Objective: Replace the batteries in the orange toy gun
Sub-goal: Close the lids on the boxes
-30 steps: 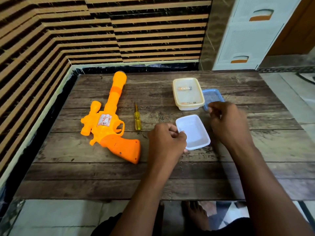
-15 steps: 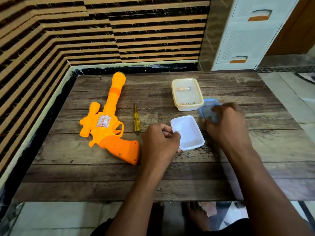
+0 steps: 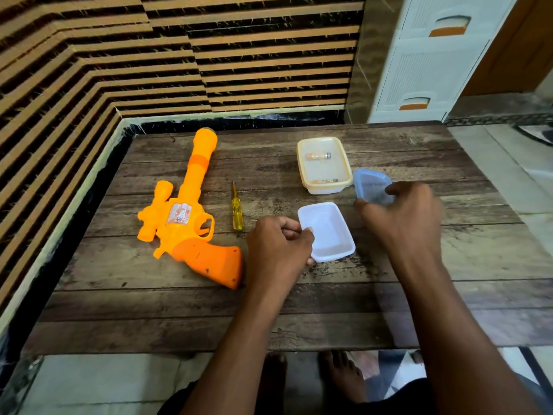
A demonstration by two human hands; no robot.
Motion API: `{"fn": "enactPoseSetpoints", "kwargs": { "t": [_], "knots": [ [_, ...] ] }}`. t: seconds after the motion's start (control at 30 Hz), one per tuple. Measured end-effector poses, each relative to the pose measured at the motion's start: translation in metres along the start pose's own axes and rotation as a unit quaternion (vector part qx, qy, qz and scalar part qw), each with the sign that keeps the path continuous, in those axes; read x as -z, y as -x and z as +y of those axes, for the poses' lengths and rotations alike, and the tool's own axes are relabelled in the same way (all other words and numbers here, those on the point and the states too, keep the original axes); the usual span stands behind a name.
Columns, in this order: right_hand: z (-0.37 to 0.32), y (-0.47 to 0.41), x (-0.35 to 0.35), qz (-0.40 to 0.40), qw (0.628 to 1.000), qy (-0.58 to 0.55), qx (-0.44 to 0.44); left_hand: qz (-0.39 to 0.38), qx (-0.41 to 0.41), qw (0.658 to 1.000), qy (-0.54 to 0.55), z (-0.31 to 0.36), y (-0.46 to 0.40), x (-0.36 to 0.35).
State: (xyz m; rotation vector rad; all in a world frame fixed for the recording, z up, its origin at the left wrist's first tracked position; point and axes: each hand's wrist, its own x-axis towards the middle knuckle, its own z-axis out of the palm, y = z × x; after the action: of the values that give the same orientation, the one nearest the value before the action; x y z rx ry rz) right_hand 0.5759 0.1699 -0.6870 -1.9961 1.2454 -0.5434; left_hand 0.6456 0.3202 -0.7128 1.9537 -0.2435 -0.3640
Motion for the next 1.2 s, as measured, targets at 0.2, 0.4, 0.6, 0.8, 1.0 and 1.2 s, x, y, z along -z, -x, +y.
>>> {"fn": "enactPoseSetpoints", "kwargs": {
  "t": [0.2,0.4,0.6,0.8,1.0,1.2],
  "knots": [
    [-0.010,0.020,0.004,-0.080,0.996,-0.016,0.035,0.006,0.009,1.000,0.014,0.003,-0.001,-0.006],
    [-0.006,0.021,0.001,-0.154,0.984,0.034,0.078,0.000,-0.002,1.000,0.025,-0.001,-0.002,-0.007],
    [-0.001,0.014,-0.006,-0.132,0.988,0.022,0.079,-0.004,-0.001,0.999,0.046,-0.002,-0.002,-0.006],
    [0.000,0.011,-0.004,-0.142,0.987,0.007,0.075,-0.001,0.014,0.998,0.054,0.001,-0.003,-0.005],
    [0.000,0.010,-0.004,-0.150,0.986,0.005,0.068,-0.011,0.029,0.997,0.075,0.000,-0.005,-0.005],
    [0.001,0.008,-0.004,-0.175,0.983,-0.031,0.044,-0.034,0.029,0.998,0.054,0.000,-0.005,-0.005]
  ]
}}
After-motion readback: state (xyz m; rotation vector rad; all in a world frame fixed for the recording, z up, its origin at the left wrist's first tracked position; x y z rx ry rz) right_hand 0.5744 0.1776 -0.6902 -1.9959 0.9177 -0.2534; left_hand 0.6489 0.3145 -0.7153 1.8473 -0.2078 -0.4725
